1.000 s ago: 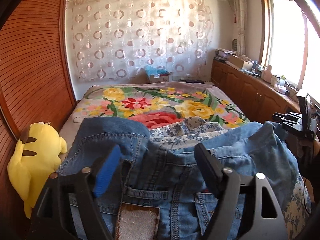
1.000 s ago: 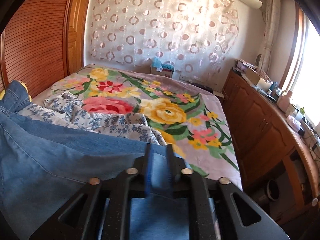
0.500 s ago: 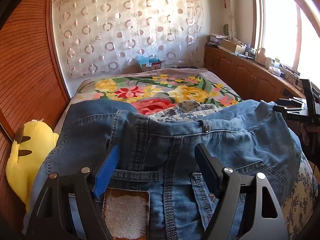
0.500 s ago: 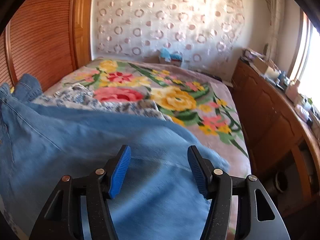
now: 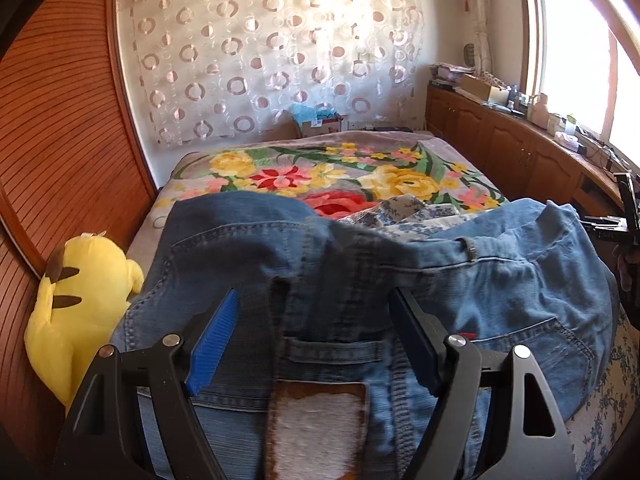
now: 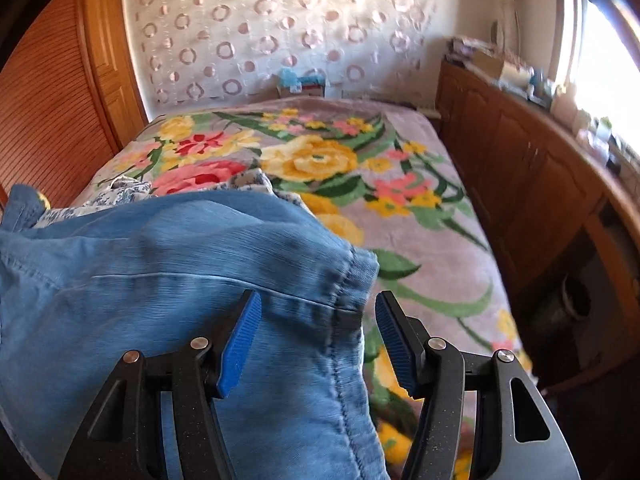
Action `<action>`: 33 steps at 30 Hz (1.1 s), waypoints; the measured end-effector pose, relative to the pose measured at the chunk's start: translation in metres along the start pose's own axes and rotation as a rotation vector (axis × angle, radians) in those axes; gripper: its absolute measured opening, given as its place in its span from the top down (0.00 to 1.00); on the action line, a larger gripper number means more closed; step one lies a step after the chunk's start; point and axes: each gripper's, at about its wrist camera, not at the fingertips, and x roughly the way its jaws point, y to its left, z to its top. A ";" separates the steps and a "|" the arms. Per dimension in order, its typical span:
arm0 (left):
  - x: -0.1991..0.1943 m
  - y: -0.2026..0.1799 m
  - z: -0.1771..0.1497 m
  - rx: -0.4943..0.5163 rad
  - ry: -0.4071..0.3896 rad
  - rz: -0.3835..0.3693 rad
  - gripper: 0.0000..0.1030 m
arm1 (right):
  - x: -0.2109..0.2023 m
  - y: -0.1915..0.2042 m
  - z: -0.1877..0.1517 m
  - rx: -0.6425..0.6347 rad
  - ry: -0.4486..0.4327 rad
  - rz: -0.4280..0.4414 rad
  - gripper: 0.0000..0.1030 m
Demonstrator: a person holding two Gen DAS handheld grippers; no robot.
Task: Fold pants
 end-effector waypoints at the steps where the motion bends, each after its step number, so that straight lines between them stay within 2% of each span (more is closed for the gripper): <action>1: 0.001 0.003 -0.001 -0.003 0.004 0.004 0.24 | 0.003 -0.004 0.002 0.017 0.012 0.013 0.40; 3: 0.004 0.006 -0.002 -0.010 0.014 0.015 0.24 | 0.006 -0.013 0.005 0.051 0.017 0.041 0.40; 4: 0.005 0.008 -0.002 -0.013 0.018 0.010 0.24 | 0.004 -0.015 0.007 0.063 0.010 0.049 0.46; 5: 0.005 0.008 -0.003 -0.014 0.021 0.006 0.24 | 0.002 -0.017 0.010 0.072 0.005 0.059 0.66; 7: 0.006 0.008 -0.002 -0.009 0.021 0.008 0.24 | -0.004 -0.016 0.010 0.071 -0.007 0.047 0.83; 10: 0.004 0.005 0.000 0.003 0.010 0.012 0.24 | -0.019 -0.018 0.004 0.092 -0.063 0.033 0.85; 14: 0.005 0.007 0.005 -0.009 0.002 -0.002 0.24 | -0.051 -0.019 0.002 0.116 -0.209 -0.055 0.86; 17: 0.008 0.007 0.010 -0.012 -0.005 -0.031 0.24 | -0.065 -0.018 0.004 0.131 -0.260 -0.130 0.86; 22: 0.019 0.002 0.017 0.003 0.021 -0.087 0.50 | -0.055 -0.002 0.001 0.065 -0.211 -0.158 0.86; 27: 0.019 -0.003 0.015 0.012 0.028 -0.122 0.80 | -0.065 -0.007 0.005 0.065 -0.222 -0.140 0.86; 29: 0.015 -0.008 0.014 0.026 0.020 -0.117 0.85 | -0.062 -0.010 0.019 0.064 -0.229 -0.131 0.86; 33: -0.001 -0.007 0.013 0.009 -0.032 -0.094 0.90 | -0.061 -0.015 0.021 0.066 -0.267 -0.106 0.86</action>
